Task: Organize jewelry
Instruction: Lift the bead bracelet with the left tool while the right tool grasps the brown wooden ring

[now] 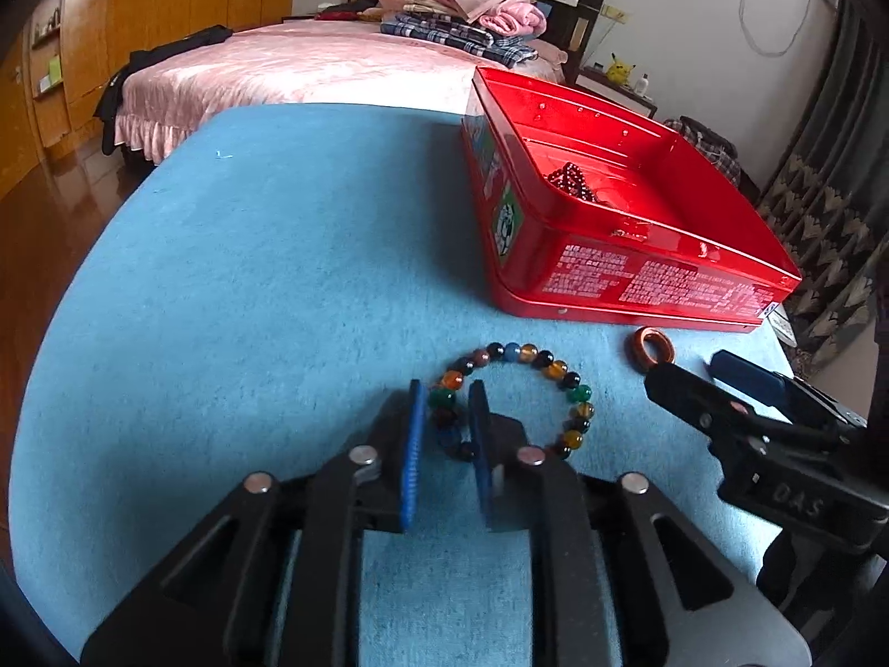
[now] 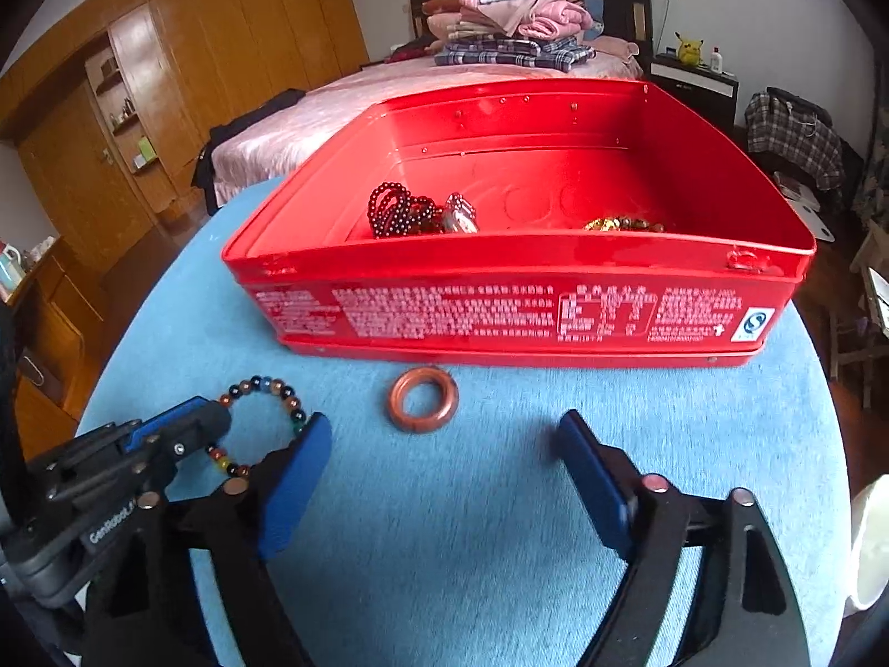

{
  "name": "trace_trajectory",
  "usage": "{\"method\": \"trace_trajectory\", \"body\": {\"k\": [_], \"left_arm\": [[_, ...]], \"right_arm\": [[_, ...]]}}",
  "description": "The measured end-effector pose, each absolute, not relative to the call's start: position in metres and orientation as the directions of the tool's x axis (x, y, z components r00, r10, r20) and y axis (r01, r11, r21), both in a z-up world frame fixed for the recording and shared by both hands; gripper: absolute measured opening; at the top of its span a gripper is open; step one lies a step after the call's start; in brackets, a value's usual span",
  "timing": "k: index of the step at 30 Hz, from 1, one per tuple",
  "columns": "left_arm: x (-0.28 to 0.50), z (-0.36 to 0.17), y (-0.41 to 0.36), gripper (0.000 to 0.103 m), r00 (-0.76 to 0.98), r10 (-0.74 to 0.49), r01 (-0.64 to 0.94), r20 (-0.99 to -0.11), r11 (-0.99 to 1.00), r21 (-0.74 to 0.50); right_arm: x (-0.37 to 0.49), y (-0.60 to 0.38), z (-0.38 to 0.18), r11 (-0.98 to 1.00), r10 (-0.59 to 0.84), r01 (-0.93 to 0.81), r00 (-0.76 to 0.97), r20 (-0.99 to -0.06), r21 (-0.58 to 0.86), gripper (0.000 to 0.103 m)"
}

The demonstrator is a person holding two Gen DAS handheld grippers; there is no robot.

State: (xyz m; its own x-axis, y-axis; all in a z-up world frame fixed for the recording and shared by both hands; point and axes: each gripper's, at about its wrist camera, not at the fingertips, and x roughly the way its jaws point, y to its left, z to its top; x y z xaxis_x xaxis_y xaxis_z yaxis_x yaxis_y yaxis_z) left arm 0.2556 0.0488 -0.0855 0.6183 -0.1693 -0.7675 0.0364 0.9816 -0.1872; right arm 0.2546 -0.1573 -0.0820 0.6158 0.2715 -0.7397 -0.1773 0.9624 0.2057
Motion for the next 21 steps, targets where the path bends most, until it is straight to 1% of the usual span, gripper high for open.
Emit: {"method": "trace_trajectory", "body": {"k": [1,2,4,6,7,8,9,12,16,19,21], "left_arm": [[0.257,-0.086,0.050,0.018,0.618,-0.174,0.040,-0.767,0.981,-0.190],[0.259,-0.086,0.050,0.024,0.618,-0.186,0.047,-0.764,0.979,-0.200],[0.260,-0.087,0.047,0.030,0.617,-0.209,0.068,-0.759,0.975,-0.212],[0.262,-0.088,0.041,0.028,0.616,-0.186,0.076,-0.765,0.981,-0.177],[0.263,-0.088,0.038,0.026,0.616,-0.167,0.077,-0.770,0.985,-0.152],[0.263,-0.088,0.036,0.013,0.616,-0.149,0.073,-0.773,0.989,-0.132],[0.265,-0.088,0.035,0.008,0.616,-0.142,0.069,-0.775,0.990,-0.127],[0.263,-0.088,0.039,0.007,0.619,-0.156,0.071,-0.769,0.987,-0.143],[0.258,-0.084,0.042,0.006,0.639,-0.158,0.051,-0.753,0.985,-0.164],[0.255,-0.084,0.042,0.006,0.641,-0.155,0.042,-0.752,0.985,-0.168],[0.254,-0.083,0.042,0.006,0.642,-0.152,0.033,-0.752,0.985,-0.171]], "right_arm": [[0.255,-0.156,-0.083,0.964,0.267,-0.175,0.617,-0.740,0.202,0.076],[0.256,-0.156,-0.082,0.964,0.265,-0.176,0.618,-0.740,0.198,0.075],[0.258,-0.155,-0.082,0.963,0.268,-0.180,0.618,-0.739,0.198,0.074],[0.259,-0.153,-0.082,0.965,0.262,-0.179,0.620,-0.739,0.192,0.069],[0.259,-0.152,-0.081,0.965,0.260,-0.179,0.620,-0.740,0.189,0.068],[0.260,-0.151,-0.081,0.966,0.259,-0.179,0.622,-0.739,0.188,0.066],[0.260,-0.152,-0.081,0.965,0.260,-0.180,0.622,-0.739,0.189,0.064],[0.262,-0.149,-0.080,0.965,0.261,-0.184,0.622,-0.738,0.187,0.062],[0.263,-0.142,-0.081,0.969,0.244,-0.192,0.623,-0.743,0.157,0.055],[0.263,-0.138,-0.081,0.969,0.241,-0.199,0.624,-0.744,0.147,0.048],[0.263,-0.139,-0.082,0.968,0.248,-0.198,0.622,-0.743,0.157,0.038]]}}
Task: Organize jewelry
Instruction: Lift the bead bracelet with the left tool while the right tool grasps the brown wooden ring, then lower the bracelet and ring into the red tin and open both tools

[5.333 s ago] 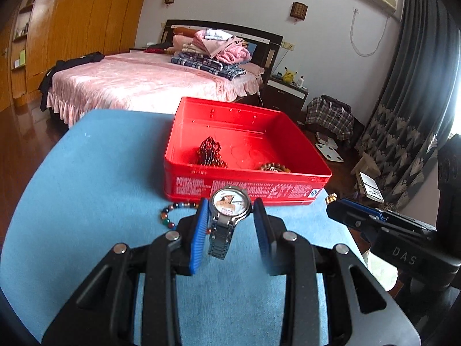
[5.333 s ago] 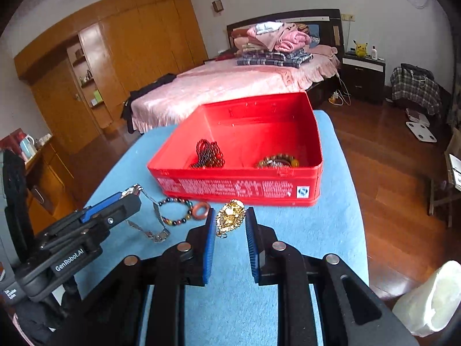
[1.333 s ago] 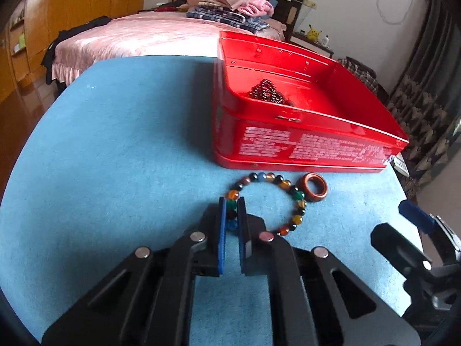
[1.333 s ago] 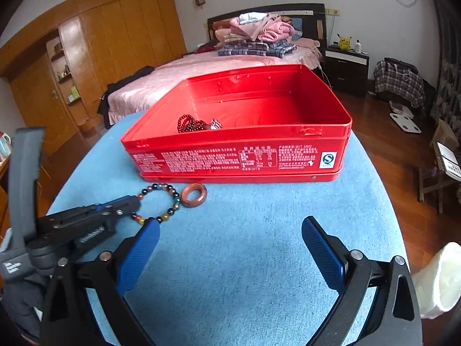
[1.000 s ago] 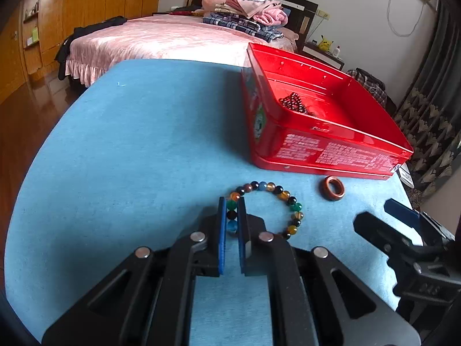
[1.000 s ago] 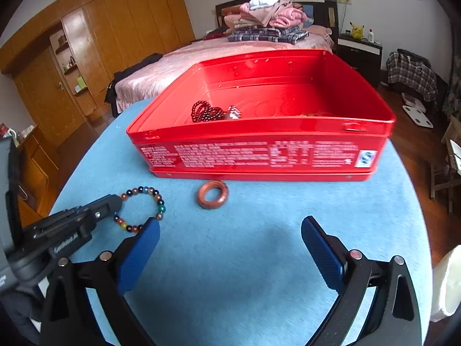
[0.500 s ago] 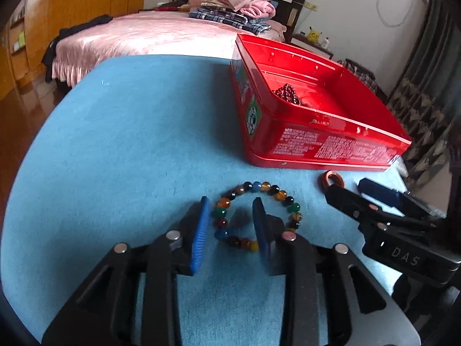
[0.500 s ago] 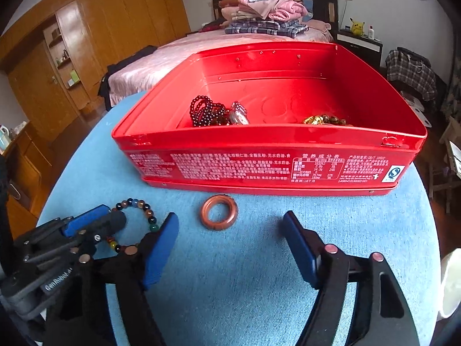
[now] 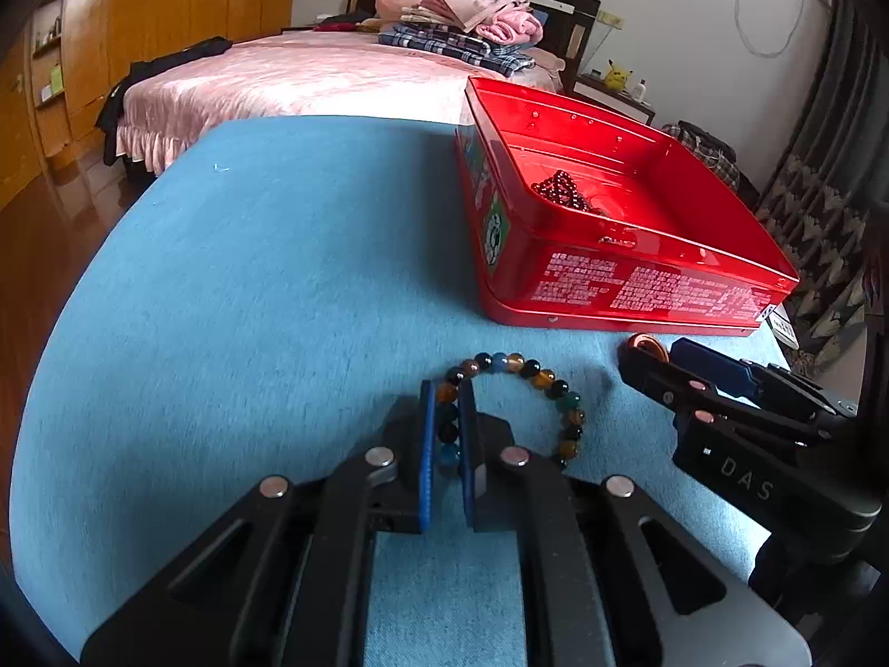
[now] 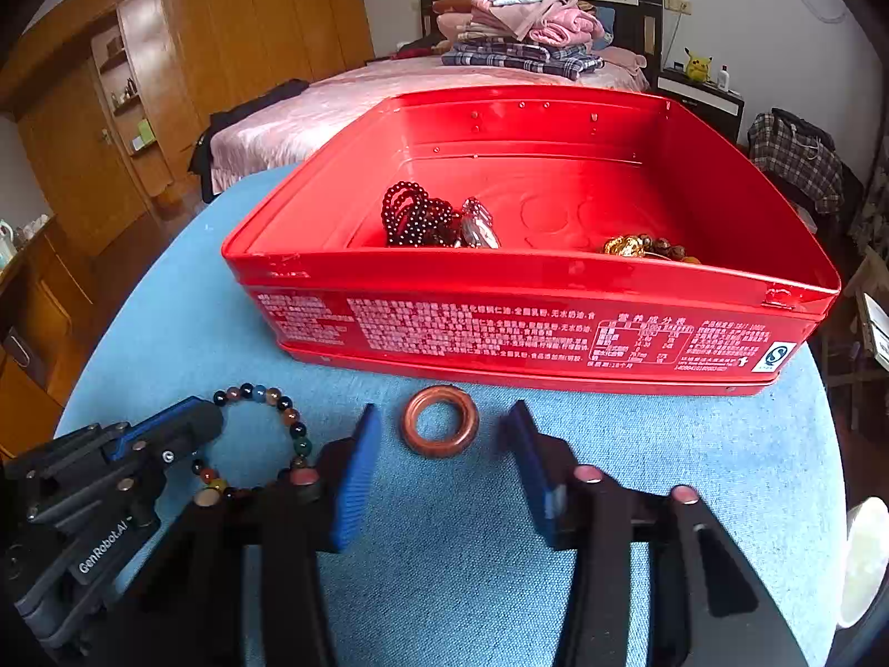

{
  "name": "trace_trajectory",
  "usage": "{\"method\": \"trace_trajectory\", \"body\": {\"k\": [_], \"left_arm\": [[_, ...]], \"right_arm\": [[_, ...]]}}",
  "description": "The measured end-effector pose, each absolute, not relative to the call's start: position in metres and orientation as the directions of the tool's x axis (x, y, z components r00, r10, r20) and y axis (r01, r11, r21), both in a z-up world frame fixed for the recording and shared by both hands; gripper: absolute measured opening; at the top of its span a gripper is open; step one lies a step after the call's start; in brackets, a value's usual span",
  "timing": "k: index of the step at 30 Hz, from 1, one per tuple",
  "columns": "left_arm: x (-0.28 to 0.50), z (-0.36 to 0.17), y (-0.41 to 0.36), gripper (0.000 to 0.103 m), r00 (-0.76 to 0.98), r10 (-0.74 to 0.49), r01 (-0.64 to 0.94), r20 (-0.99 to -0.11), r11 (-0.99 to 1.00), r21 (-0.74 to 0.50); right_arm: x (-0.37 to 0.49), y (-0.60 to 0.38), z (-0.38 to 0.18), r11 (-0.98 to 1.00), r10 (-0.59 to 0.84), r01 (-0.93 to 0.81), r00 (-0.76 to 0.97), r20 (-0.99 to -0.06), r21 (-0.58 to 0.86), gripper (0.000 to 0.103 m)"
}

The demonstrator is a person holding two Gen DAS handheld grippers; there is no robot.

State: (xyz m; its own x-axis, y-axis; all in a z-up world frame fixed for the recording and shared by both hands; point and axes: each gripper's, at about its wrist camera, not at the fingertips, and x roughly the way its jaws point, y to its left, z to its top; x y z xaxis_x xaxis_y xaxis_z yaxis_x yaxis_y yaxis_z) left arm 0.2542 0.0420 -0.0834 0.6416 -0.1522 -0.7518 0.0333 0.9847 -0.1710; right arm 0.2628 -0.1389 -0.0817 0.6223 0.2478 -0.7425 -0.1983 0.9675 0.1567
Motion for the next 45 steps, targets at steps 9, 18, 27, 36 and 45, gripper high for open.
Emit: {"method": "trace_trajectory", "body": {"k": [9,18,27,36,45], "left_arm": [[0.249,-0.075,0.035,0.006,0.658,-0.152,0.040,-0.738,0.985,-0.168],[0.233,-0.051,0.021,0.006,0.696,-0.175,0.069,-0.696,0.982,-0.178],[0.218,-0.019,0.003,0.006,0.738,-0.195,0.110,-0.646,0.979,-0.171],[0.207,0.004,-0.008,0.006,0.764,-0.205,0.133,-0.611,0.978,-0.162],[0.211,0.018,-0.016,0.006,0.769,-0.227,0.146,-0.598,0.972,-0.182]], "right_arm": [[0.253,-0.158,-0.079,0.948,0.319,-0.205,0.617,-0.720,0.244,0.029],[0.229,-0.178,-0.054,0.950,0.313,-0.205,0.647,-0.695,0.236,0.029],[0.215,-0.200,-0.021,0.950,0.311,-0.203,0.688,-0.656,0.238,0.029],[0.204,-0.207,-0.002,0.949,0.313,-0.214,0.709,-0.631,0.230,0.029],[0.212,-0.216,0.015,0.943,0.332,-0.226,0.718,-0.612,0.245,0.029]]}}
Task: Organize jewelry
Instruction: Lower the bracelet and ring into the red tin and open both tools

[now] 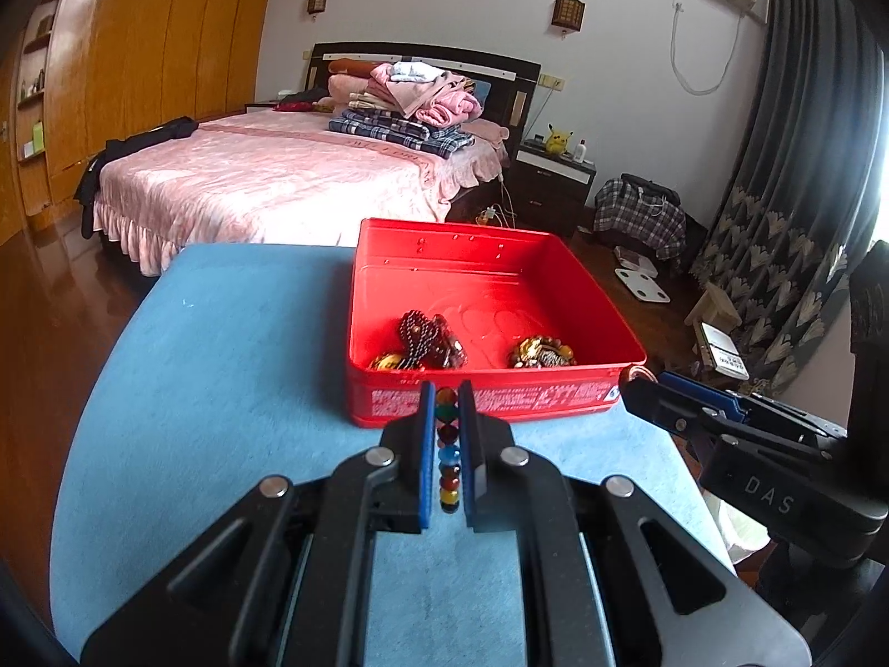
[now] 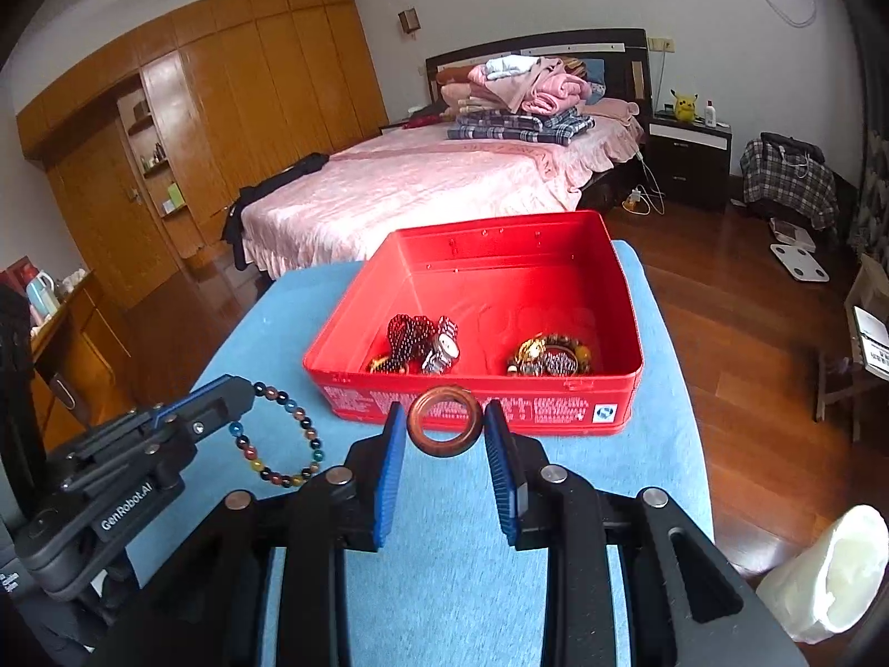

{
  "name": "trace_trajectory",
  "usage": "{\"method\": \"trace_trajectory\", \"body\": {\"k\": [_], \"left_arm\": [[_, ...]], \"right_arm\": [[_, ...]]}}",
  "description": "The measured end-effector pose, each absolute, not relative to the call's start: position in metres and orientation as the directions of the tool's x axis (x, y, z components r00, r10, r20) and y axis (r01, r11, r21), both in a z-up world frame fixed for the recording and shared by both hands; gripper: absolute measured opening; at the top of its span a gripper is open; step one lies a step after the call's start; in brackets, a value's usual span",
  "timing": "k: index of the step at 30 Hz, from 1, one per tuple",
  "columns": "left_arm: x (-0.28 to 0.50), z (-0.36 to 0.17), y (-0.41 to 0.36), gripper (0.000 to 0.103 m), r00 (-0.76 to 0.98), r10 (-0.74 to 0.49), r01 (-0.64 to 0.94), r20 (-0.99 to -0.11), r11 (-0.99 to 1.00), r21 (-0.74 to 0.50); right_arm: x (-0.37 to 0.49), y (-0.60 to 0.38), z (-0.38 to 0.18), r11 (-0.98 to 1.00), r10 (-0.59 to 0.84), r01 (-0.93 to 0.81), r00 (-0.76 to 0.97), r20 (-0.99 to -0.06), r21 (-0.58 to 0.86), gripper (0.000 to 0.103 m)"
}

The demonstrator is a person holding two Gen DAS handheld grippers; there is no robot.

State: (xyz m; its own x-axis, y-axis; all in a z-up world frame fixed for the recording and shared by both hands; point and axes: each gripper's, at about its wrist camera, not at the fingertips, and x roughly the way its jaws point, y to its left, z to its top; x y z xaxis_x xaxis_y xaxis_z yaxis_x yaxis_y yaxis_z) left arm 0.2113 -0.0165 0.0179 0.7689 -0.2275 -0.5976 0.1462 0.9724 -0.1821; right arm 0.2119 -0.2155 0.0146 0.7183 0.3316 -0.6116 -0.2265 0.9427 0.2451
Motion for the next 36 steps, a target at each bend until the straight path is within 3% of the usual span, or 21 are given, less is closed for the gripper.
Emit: {"method": "trace_trajectory", "body": {"k": [28,31,33,34,35,36], "left_arm": [[0.334,0.039,-0.044,0.007,0.787,-0.230,0.176,-0.573,0.973,-0.148],[0.350,0.030,-0.044,0.008,0.765,-0.234,0.171,-0.601,0.972,-0.161],[0.353,0.025,-0.040,0.021,0.764,-0.223,0.160,-0.605,0.974,-0.158],[0.353,0.023,-0.038,0.036,0.767,-0.213,0.153,-0.606,0.977,-0.150],[0.352,0.021,-0.037,0.045,0.770,-0.205,0.147,-0.604,0.979,-0.144],[0.352,0.019,-0.035,0.045,0.771,-0.198,0.142,-0.606,0.980,-0.140]], "right_arm": [[0.310,-0.234,0.021,0.959,0.282,-0.196,0.743,-0.607,0.205,0.029],[0.319,-0.234,0.014,0.963,0.267,-0.184,0.740,-0.617,0.196,0.039],[0.319,-0.235,0.012,0.967,0.251,-0.173,0.748,-0.614,0.185,0.048],[0.319,-0.237,0.011,0.969,0.245,-0.167,0.754,-0.610,0.183,0.048],[0.319,-0.238,0.010,0.969,0.242,-0.164,0.755,-0.609,0.182,0.049],[0.318,-0.239,0.009,0.970,0.239,-0.159,0.756,-0.609,0.183,0.050]]}}
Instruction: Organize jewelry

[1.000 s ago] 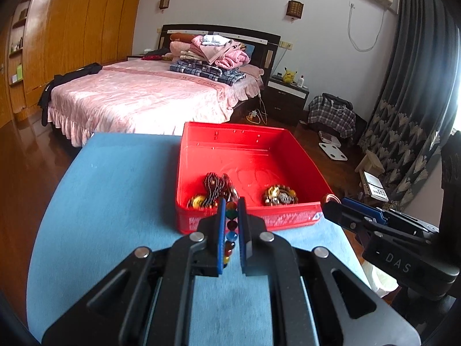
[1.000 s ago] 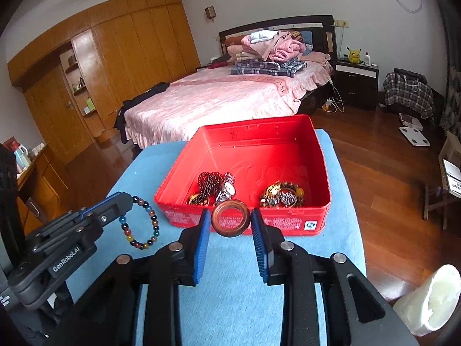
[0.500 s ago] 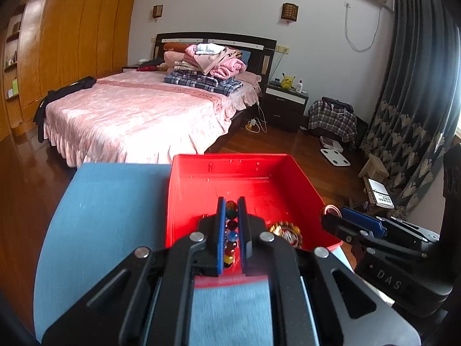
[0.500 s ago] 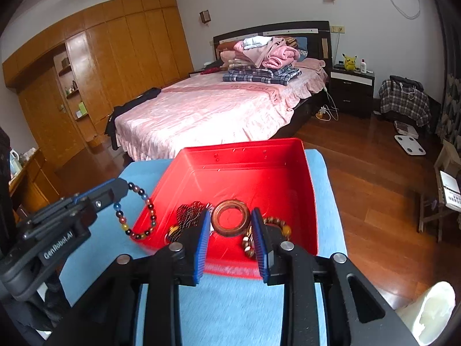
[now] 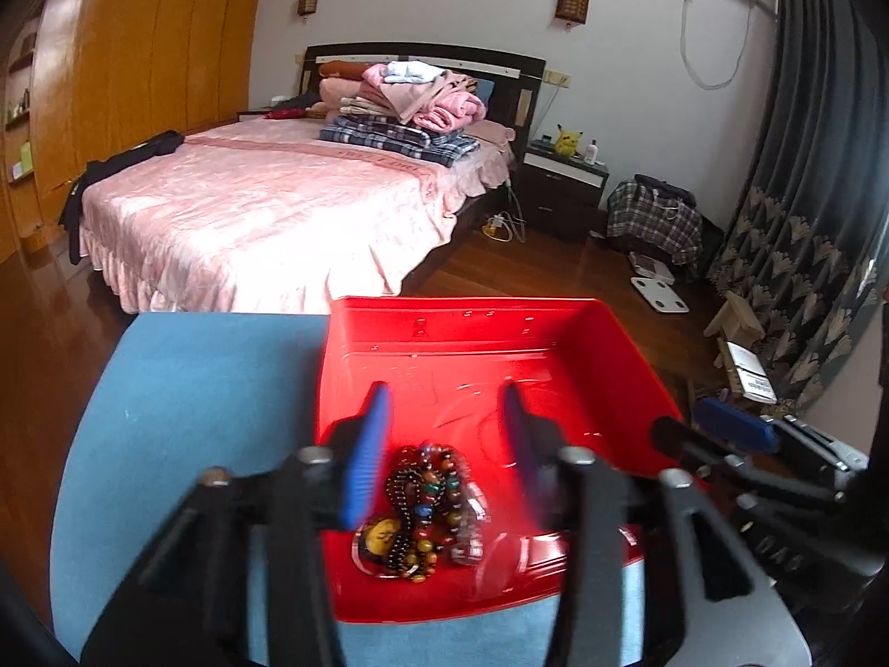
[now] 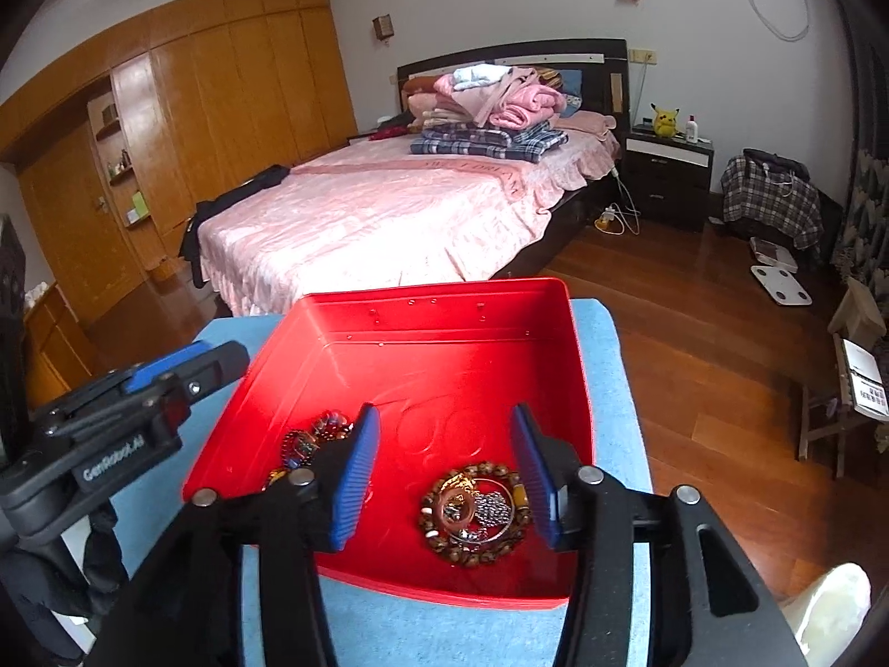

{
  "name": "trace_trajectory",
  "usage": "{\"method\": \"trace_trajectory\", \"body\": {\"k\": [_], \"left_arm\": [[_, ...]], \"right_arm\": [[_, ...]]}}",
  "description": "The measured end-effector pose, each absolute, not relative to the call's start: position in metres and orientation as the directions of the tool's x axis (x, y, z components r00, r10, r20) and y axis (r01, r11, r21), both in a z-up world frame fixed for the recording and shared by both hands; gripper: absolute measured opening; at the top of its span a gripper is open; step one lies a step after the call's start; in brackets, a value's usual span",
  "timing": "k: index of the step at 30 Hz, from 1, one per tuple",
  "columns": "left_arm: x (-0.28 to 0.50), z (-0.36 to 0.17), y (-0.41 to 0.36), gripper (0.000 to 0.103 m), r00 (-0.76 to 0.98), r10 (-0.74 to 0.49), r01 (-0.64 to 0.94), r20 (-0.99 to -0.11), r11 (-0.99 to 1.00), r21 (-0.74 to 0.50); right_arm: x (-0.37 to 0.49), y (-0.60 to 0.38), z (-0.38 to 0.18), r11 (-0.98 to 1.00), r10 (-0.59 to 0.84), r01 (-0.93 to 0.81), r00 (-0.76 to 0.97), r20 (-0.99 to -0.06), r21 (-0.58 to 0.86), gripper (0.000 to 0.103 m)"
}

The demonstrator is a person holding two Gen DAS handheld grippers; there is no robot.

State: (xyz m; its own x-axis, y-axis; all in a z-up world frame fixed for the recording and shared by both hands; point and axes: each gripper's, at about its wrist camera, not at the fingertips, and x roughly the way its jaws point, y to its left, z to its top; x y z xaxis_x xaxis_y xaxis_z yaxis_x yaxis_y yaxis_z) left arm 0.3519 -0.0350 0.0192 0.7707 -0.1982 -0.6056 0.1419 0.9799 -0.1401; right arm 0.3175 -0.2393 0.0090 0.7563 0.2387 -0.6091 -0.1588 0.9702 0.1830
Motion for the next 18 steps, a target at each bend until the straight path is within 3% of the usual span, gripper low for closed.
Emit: {"method": "trace_trajectory", "body": {"k": [3,11,18], "left_arm": [[0.348,0.015,-0.027,0.050,0.767,-0.195,0.132,-0.612,0.980,-0.148],[0.315,0.028,-0.021,0.086,0.803,-0.132,0.107,-0.582,0.991,-0.077],[0.277,0.041,-0.014,0.095,0.825,-0.085,0.075,-0.558,0.996,-0.041]], "right_arm": [[0.314,-0.242,0.008,0.971,0.234,-0.149,0.760,-0.606,0.188,0.060],[0.294,-0.242,0.010,0.972,0.231,-0.150,0.768,-0.597,0.182,0.080],[0.262,-0.249,0.018,0.967,0.244,-0.156,0.780,-0.576,0.199,0.095]]}}
